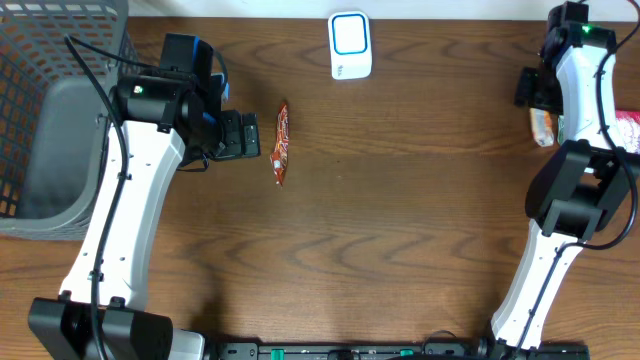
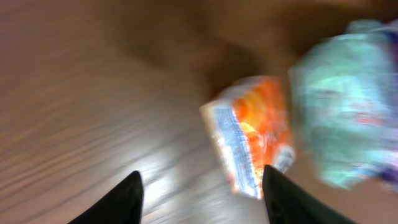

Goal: Scan the item barcode
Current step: 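Move the right gripper left toward the red TOP wafer bag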

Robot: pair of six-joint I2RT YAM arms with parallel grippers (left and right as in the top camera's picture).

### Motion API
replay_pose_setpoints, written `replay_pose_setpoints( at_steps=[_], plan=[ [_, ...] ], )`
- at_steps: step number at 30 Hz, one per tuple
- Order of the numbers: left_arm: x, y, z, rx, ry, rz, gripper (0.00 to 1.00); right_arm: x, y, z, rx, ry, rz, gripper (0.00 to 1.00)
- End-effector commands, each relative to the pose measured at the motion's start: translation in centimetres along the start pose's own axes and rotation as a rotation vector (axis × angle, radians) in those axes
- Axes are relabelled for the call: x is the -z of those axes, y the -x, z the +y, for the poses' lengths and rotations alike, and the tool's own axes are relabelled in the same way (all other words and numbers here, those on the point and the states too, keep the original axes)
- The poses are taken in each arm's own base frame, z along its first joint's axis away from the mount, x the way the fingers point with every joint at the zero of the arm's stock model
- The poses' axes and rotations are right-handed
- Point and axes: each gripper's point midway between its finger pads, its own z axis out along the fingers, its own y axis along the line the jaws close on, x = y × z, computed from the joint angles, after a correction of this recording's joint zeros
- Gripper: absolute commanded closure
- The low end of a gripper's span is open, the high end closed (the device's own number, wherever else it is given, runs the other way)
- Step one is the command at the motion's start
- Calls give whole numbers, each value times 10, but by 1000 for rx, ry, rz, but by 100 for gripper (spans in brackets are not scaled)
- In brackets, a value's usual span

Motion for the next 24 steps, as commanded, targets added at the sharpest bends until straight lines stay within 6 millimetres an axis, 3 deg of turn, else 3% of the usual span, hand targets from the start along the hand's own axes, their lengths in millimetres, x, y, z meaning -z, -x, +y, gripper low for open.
replay_pose_setpoints(
  at_steps=[1, 3, 6, 9, 14, 17, 24],
  plan=[
    [-1, -1, 2, 6, 12, 5, 2, 34, -9, 78, 74, 370, 14, 37],
    [-1, -1, 2, 6, 12, 5, 2, 46, -18, 110, 105, 514, 43, 35],
    [-1, -1, 2, 6, 12, 5, 2, 64, -33, 154, 152, 672, 79, 23],
    [-1, -1, 2, 6, 12, 5, 2, 72, -47, 184, 211, 707, 97, 9],
    [-1, -1, 2, 6, 12, 5, 2, 81, -82, 242, 349, 711, 120, 1],
    [-1, -1, 2, 6, 12, 5, 2, 80, -100, 275, 435, 667, 92, 1],
    [-1, -1, 2, 6, 12, 5, 2, 72, -134, 350, 407, 598, 22, 1]
  ],
)
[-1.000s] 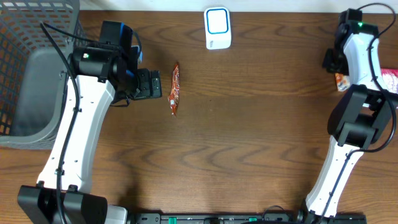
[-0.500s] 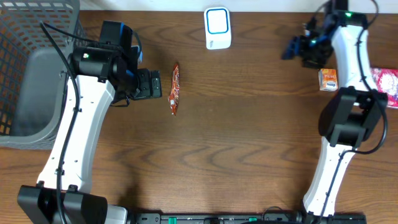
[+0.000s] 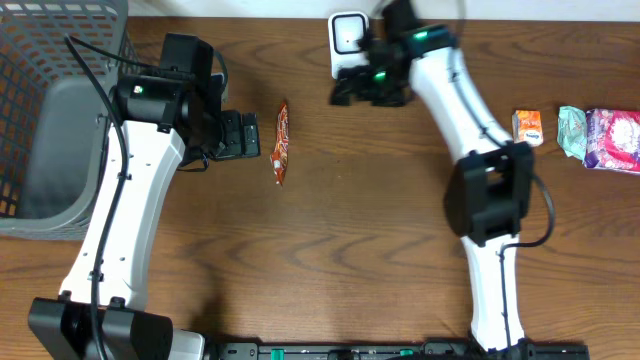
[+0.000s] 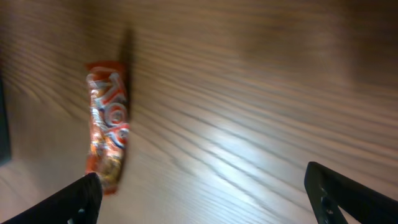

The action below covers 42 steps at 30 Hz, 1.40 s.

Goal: Scan the item barcode
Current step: 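Move the right gripper left toward the red TOP wafer bag, then grasp the red TOP bag with the right gripper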

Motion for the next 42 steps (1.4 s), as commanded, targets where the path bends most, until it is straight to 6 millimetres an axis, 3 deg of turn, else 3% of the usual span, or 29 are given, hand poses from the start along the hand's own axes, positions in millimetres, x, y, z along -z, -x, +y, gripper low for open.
replay_pose_setpoints(
  at_steps=[1, 5, 7, 16, 22, 38, 42],
  plan=[
    [-1, -1, 2, 6, 12, 5, 2, -10, -2, 29, -24, -35, -40, 1],
    [-1, -1, 2, 6, 12, 5, 2, -28, -2, 71, -4, -7, -90, 1],
    [-1, -1, 2, 6, 12, 5, 2, -33, -3, 83, -32, -15, -110, 1],
    [-1, -1, 2, 6, 12, 5, 2, -56, -17, 110, -43, -126, -176, 2],
    [-1, -1, 2, 6, 12, 5, 2, -72, -28, 123, -56, -145, -180, 7],
    [-1, -1, 2, 6, 12, 5, 2, -121, -49, 102, -86, -216, -126, 30],
    [-1, -1, 2, 6, 12, 5, 2, -125, -52, 100, -84, -227, -116, 55]
  ],
)
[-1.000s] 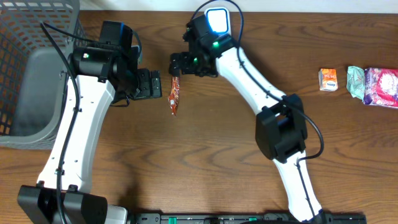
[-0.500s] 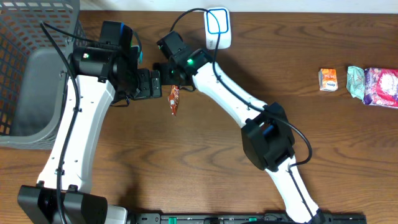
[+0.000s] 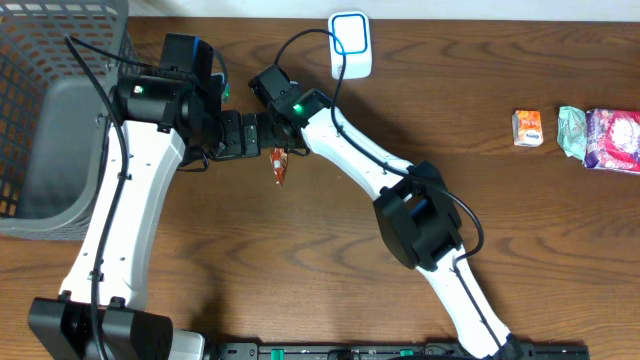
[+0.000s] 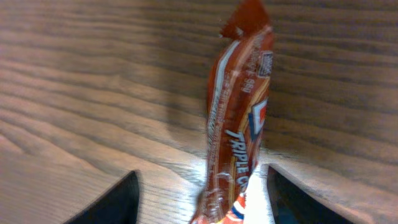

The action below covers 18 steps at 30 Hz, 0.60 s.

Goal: Scan the item barcode
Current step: 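Grasp the red TOP bag with the right gripper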

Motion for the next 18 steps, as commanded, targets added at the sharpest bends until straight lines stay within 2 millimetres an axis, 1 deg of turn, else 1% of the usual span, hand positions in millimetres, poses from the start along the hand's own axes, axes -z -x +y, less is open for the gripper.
replay_pose_setpoints(
  at_steps=[1, 4, 8, 11, 12, 13, 18],
  plan=[
    [-1, -1, 2, 6, 12, 5, 2, -12, -9, -6, 0, -34, 15, 60],
    [-1, -1, 2, 6, 12, 5, 2, -12, -7, -9, 2, -35, 13, 66],
    [-1, -1, 2, 6, 12, 5, 2, -12, -1, -18, 13, -49, 9, 67],
    [-1, -1, 2, 6, 12, 5, 2, -11, 2, -26, 9, -60, 14, 64],
    [-1, -1, 2, 6, 12, 5, 2, -11, 3, -29, 10, -64, 17, 61],
    [-1, -1, 2, 6, 12, 5, 2, -11, 4, -31, 8, -68, 18, 56],
    [-1, -1, 2, 6, 12, 5, 2, -13, -1, -34, 14, -78, 34, 55]
  ],
)
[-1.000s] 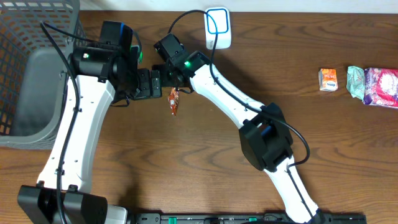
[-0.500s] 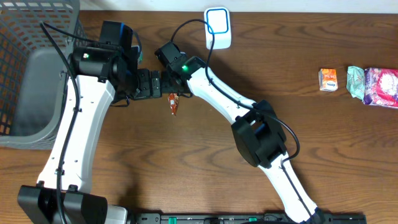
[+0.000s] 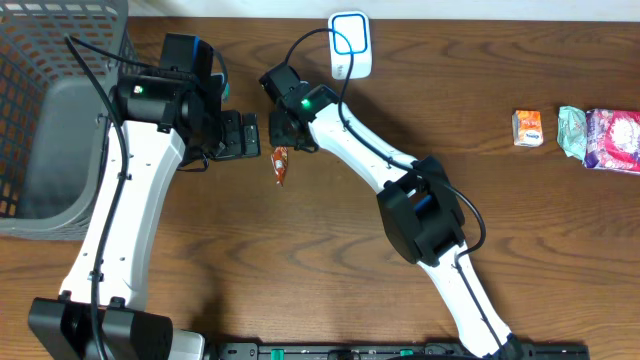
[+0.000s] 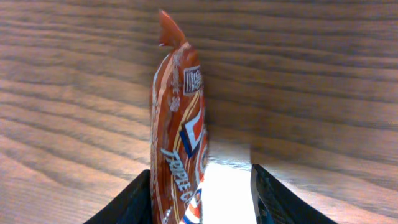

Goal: Scan the item barcode
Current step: 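Grasp the red TOP bag with the right gripper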

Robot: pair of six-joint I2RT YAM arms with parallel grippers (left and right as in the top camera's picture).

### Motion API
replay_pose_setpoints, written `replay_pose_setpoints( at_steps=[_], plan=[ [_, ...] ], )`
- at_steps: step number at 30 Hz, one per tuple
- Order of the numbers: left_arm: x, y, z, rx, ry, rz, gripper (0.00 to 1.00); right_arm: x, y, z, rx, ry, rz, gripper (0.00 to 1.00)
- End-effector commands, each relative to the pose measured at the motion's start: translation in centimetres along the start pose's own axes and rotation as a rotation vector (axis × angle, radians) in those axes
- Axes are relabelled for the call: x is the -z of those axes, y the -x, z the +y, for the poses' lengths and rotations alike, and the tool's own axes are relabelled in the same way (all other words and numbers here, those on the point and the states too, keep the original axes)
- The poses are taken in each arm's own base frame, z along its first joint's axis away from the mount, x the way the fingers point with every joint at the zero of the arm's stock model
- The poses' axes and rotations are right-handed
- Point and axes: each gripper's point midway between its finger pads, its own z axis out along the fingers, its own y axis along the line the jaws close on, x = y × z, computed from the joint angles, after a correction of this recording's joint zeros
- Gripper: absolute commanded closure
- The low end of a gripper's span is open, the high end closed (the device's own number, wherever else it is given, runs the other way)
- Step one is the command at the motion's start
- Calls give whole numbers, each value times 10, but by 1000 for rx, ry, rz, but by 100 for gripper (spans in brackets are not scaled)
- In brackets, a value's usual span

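An orange-red candy bar wrapper (image 4: pixel 177 124) lies on the wooden table, its lower end showing in the overhead view (image 3: pixel 279 165). My right gripper (image 4: pixel 200 179) is low over the bar's upper part (image 3: pixel 282 133). It is open, with the bar against the left finger (image 4: pixel 142 199) and a gap to the right finger (image 4: pixel 267 199). The white scanner with a blue ring (image 3: pixel 350 45) stands at the table's far edge. My left gripper (image 3: pixel 243 135) hovers just left of the bar; its jaws are too dark to read.
A grey wire basket (image 3: pixel 40 60) fills the far left. An orange packet (image 3: pixel 528 128), a green packet (image 3: pixel 571 130) and a pink packet (image 3: pixel 612 127) lie at the far right. The right arm stretches across the table's middle.
The right gripper's fingers stand closer together, and the bar now rests against the left finger instead of midway between them. The right wrist has shifted slightly. The left arm has not moved.
My right gripper was open at the far right over the packets. Then it was near the scanner with the candy bar in its view. Then it was down with open fingers on either side of the bar, and now they stand narrower around it.
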Motion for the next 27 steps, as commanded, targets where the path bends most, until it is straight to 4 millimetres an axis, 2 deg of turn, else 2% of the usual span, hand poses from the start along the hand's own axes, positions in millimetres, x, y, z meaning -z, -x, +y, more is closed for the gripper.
replay_pose_setpoints(
  at_steps=[1, 5, 12, 16, 18, 20, 23, 27],
  plan=[
    [-1, -1, 2, 6, 11, 5, 2, -10, -7, -5, 21, -28, 17, 56],
    [-1, -1, 2, 6, 11, 5, 2, -12, -19, 4, 51, -44, 14, 58],
    [-1, -1, 2, 6, 11, 5, 2, -20, -27, -3, 38, -89, 6, 63],
    [-1, -1, 2, 6, 11, 5, 2, -20, -26, -4, 39, -92, 3, 81],
    [-1, -1, 2, 6, 11, 5, 2, -20, -26, -3, 46, -92, 2, 97],
    [-1, -1, 2, 6, 11, 5, 2, -18, -23, -2, 80, -90, -4, 99],
    [-1, -1, 2, 6, 11, 5, 2, -5, -12, -8, 122, -141, -43, 99],
    [-1, -1, 2, 6, 11, 5, 2, 31, 12, -31, 148, -297, -136, 99]
  ],
)
